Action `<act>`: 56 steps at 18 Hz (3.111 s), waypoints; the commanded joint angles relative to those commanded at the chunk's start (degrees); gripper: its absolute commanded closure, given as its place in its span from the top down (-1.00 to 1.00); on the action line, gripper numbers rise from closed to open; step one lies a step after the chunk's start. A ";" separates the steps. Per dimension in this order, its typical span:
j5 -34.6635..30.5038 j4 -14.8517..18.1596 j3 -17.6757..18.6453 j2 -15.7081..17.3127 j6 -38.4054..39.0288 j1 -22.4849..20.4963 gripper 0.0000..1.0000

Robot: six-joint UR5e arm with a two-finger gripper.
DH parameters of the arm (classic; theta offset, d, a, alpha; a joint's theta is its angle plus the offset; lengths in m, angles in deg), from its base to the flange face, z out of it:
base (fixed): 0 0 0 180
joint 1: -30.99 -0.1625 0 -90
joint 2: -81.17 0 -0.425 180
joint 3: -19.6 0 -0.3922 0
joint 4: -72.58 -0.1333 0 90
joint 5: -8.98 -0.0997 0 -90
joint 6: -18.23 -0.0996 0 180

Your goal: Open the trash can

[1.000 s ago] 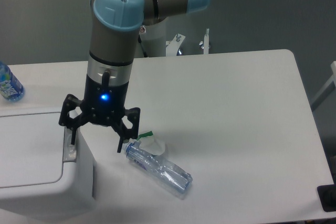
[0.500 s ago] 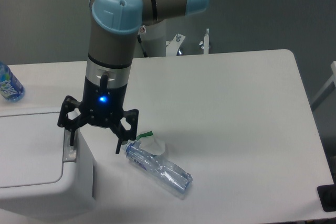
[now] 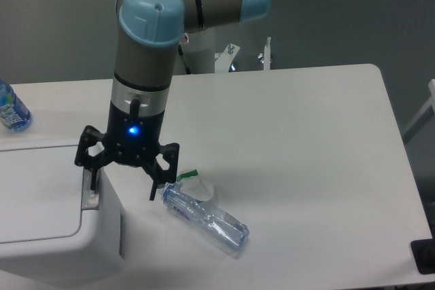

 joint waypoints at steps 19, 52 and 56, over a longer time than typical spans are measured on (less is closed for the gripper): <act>-0.09 0.00 0.00 -0.44 0.00 0.00 1.00; -21.62 14.41 4.12 8.08 -51.66 -13.00 1.00; -21.62 14.07 7.28 10.28 -58.61 -15.47 1.00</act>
